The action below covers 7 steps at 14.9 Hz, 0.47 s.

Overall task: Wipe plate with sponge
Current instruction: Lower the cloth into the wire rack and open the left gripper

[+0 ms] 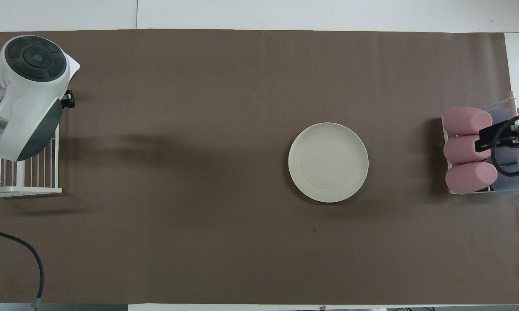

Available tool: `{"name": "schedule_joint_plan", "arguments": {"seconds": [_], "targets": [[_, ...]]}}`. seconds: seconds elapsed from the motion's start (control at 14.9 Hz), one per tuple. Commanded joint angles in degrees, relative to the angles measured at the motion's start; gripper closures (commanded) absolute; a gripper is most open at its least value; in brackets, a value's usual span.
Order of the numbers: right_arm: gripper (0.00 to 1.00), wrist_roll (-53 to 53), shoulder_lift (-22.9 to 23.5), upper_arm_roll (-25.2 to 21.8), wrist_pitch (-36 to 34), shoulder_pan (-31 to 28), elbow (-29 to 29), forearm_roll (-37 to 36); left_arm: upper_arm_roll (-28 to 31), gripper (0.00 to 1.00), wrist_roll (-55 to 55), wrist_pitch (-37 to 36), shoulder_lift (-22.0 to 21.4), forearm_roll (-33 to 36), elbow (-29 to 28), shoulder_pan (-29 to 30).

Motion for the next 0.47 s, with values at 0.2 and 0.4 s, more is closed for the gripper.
{"name": "schedule_joint_plan", "arguments": {"seconds": [0.2,0.4], "targets": [[0.0,-1.2,-1.5,0.2,1.1,-0.2,-1.9,-0.8,0.0,0.0,9.4,-0.7,-7.7,-24.7,2.5,5.7],[0.0,-1.2,-1.5,0.3,1.1,-0.2,-1.8,-0.8,-0.2,0.0,15.3,-8.2,-12.7,-31.2,2.4,7.5]]}}
